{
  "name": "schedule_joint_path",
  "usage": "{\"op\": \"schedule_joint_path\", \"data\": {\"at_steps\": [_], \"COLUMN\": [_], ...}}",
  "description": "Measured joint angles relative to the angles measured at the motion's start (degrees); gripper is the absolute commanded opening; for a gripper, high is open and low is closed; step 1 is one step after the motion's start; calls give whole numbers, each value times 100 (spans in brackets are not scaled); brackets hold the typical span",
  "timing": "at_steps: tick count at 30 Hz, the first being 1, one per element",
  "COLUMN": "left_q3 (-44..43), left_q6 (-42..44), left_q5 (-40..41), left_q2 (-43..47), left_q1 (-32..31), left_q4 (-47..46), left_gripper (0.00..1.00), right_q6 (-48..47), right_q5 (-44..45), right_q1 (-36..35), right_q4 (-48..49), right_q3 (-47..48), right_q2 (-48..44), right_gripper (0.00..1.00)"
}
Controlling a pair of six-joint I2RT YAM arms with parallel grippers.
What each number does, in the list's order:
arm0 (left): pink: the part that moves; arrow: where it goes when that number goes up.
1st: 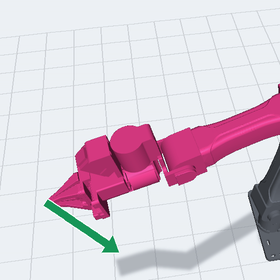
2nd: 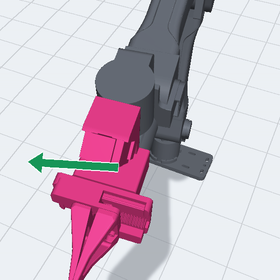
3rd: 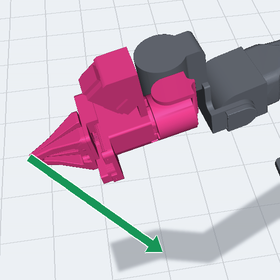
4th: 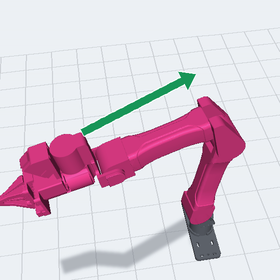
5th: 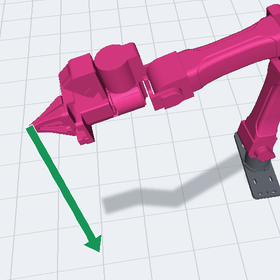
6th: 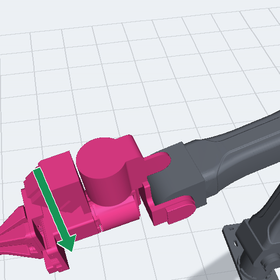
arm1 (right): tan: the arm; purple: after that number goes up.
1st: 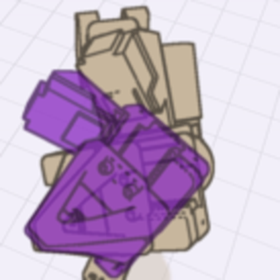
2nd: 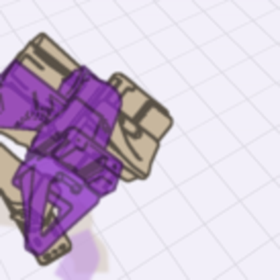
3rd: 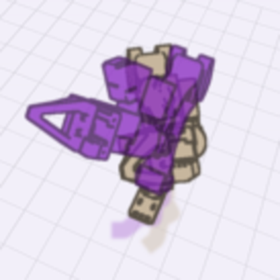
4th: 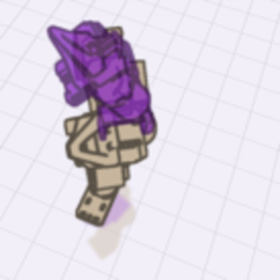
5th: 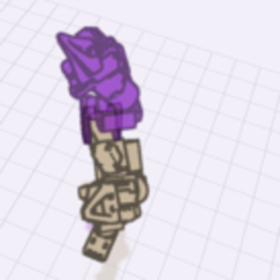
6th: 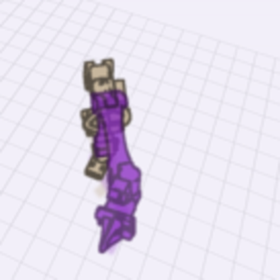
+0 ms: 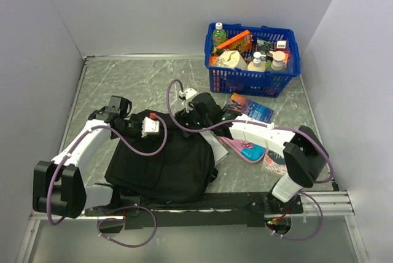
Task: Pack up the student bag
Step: Unzip the student bag at the center of the board.
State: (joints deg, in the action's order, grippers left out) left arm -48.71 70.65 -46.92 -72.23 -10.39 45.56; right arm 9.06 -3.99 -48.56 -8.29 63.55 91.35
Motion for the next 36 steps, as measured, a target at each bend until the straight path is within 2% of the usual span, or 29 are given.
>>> {"op": "schedule_joint_path", "data": {"at_steps": [6, 9, 12, 13, 15, 16, 17, 19, 28, 36], "left_q3": [-2, -4, -7, -7, -7, -7, -7, -9, -216, 249], "left_q6": [0, 0, 2, 2, 2, 2, 2, 2, 28, 164], "left_q5": [-98, -98, -92, -87, -87, -87, -90, -92, -122, -59], "left_q2": [0, 0, 0, 0, 0, 0, 0, 0, 28, 516], "left_q1": [0, 0, 2, 2, 2, 2, 2, 2, 2, -15], "left_q4": [20, 37, 52, 61, 68, 79, 87, 92, 280, 339], "left_gripper": [1, 1, 1, 1, 1, 1, 1, 1, 1, 1], "right_q6": [-212, -256, -282, -289, -326, -343, -363, -409, -251, 205], "right_q5": [-903, -1237, -1325, -1325, -1296, -1272, -1226, -1189, -807, -437], "right_q1": [70, 70, 74, 74, 76, 76, 76, 76, 125, 317], "right_q4": [219, 269, 249, 223, 197, 179, 166, 127, -37, -33], "right_q3": [-44, 103, 245, 282, 291, 291, 291, 299, 535, 577], "right_q2": [57, 343, 638, 723, 785, 798, 811, 817, 824, 824], "right_gripper": [71, 63, 51, 44, 39, 23, 14, 0, 0, 0]}}
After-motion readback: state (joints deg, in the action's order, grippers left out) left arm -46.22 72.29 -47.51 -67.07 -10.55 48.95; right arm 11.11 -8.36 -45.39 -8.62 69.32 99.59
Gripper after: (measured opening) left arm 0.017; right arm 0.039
